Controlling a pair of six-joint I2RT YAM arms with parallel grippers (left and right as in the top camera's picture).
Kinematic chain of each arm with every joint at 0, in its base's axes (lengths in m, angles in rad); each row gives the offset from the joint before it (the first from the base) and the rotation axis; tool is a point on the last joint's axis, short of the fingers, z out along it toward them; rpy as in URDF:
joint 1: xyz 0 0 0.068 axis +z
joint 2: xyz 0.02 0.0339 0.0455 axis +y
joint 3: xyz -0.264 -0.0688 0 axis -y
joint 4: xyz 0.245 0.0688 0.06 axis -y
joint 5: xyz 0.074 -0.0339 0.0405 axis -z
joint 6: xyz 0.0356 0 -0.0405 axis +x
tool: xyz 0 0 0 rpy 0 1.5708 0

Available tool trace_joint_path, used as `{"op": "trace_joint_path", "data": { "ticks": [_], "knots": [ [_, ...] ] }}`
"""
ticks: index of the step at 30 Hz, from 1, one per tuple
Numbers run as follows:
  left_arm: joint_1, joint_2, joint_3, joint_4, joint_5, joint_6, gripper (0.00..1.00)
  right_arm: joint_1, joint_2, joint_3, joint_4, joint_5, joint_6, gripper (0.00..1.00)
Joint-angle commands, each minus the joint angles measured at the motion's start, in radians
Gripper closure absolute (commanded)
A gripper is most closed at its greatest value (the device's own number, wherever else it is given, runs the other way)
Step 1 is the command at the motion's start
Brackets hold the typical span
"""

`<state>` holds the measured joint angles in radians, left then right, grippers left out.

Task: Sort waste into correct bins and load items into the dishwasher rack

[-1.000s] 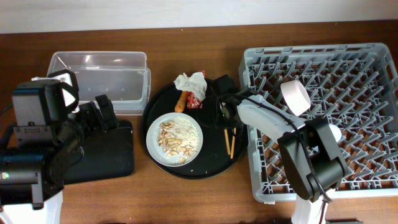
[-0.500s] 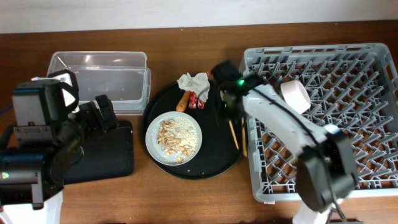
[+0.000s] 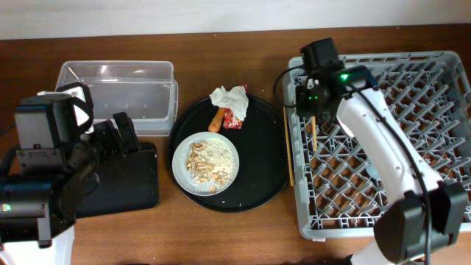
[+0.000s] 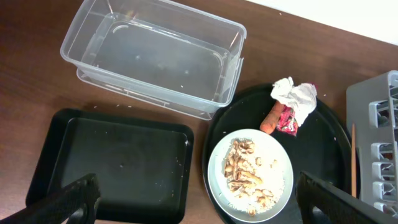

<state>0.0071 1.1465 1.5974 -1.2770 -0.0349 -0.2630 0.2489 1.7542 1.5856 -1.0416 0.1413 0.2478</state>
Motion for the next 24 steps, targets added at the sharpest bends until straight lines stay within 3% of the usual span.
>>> {"op": "trace_joint_path", "data": {
  "ticks": [1, 2, 4, 11, 14, 20, 24],
  "knots": [
    [0.003, -0.001, 0.01, -0.001, -0.014, -0.013, 0.01, -0.018, 0.072, -0.043, -0.008, -0.037, -0.061, 0.96],
    [0.003, -0.001, 0.01, -0.001, -0.014, -0.013, 0.01, -0.015, 0.089, -0.045, -0.025, -0.038, -0.061, 0.95],
    [0.003, -0.001, 0.01, -0.001, -0.014, -0.013, 0.01, -0.005, 0.098, -0.045, -0.042, -0.037, -0.062, 0.83],
    [0.003, -0.001, 0.01, -0.001, -0.014, -0.013, 0.01, 0.116, 0.002, -0.042, -0.044, -0.097, -0.068, 0.71],
    [0.003, -0.001, 0.01, -0.001, -0.014, -0.013, 0.01, 0.195, 0.006, -0.043, -0.043, -0.092, -0.067, 0.58],
    [0.003, -0.001, 0.01, -0.001, -0.014, -0.013, 0.01, 0.284, 0.101, -0.045, -0.042, 0.09, 0.08, 0.59],
    [0.003, -0.001, 0.01, -0.001, -0.014, -0.013, 0.01, 0.275, 0.199, -0.045, -0.044, 0.178, 0.182, 0.71]
  ]
}}
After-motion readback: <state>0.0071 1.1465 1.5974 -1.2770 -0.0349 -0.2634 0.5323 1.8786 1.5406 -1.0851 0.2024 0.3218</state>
